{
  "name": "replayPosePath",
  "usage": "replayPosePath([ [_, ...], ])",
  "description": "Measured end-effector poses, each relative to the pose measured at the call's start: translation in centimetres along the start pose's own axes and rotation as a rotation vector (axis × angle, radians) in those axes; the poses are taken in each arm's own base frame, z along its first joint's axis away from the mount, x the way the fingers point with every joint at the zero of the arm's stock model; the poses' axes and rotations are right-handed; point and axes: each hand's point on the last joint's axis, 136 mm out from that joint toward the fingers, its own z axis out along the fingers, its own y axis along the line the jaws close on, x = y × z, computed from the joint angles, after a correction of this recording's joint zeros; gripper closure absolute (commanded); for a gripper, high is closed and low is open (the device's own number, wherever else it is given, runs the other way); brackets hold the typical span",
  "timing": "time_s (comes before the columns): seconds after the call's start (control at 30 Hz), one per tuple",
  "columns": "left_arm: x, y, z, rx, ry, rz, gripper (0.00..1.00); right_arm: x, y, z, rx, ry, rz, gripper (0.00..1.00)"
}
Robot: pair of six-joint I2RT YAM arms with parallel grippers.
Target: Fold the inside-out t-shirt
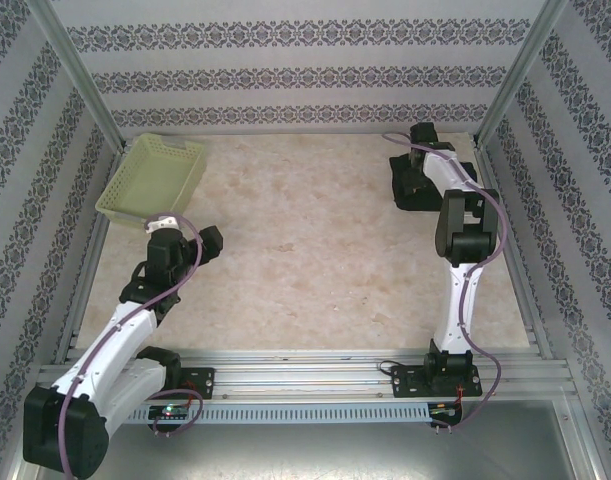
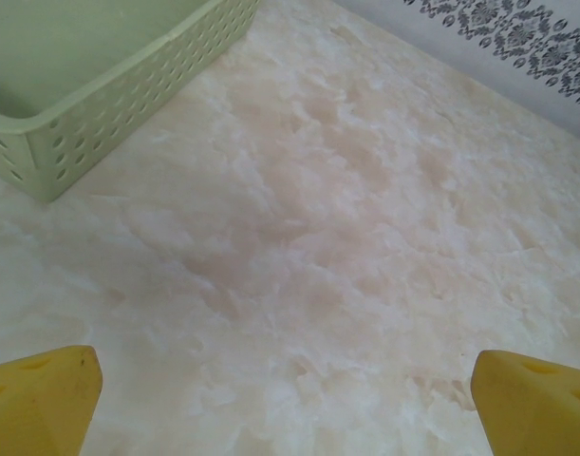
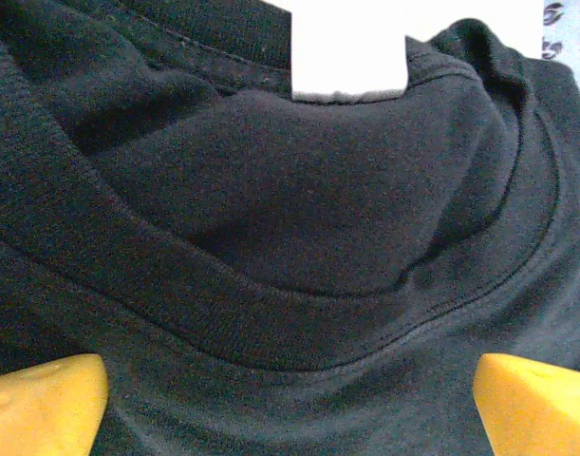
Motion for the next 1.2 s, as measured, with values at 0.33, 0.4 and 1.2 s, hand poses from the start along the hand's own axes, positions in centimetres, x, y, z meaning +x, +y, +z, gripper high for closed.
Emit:
replayPosePath([
  [0.33, 0.8, 2.6, 1.8, -0.151, 0.029, 0.050, 0.00, 1.6, -1.0, -7.4, -0.004, -0.123, 0.029, 0.02],
  [0.4, -0.1, 3.4, 1.8, -0.217, 0.012, 0.056, 0.00, 2.0, -0.6, -11.4, -0.039, -0.220, 0.061, 0.02],
  [1.2, -4.3, 7.2, 1.6, -0.389, -0.387, 0.258, 0.00, 10.7, 3.7, -20.2, -0.281, -0.919, 0.302, 0.02],
])
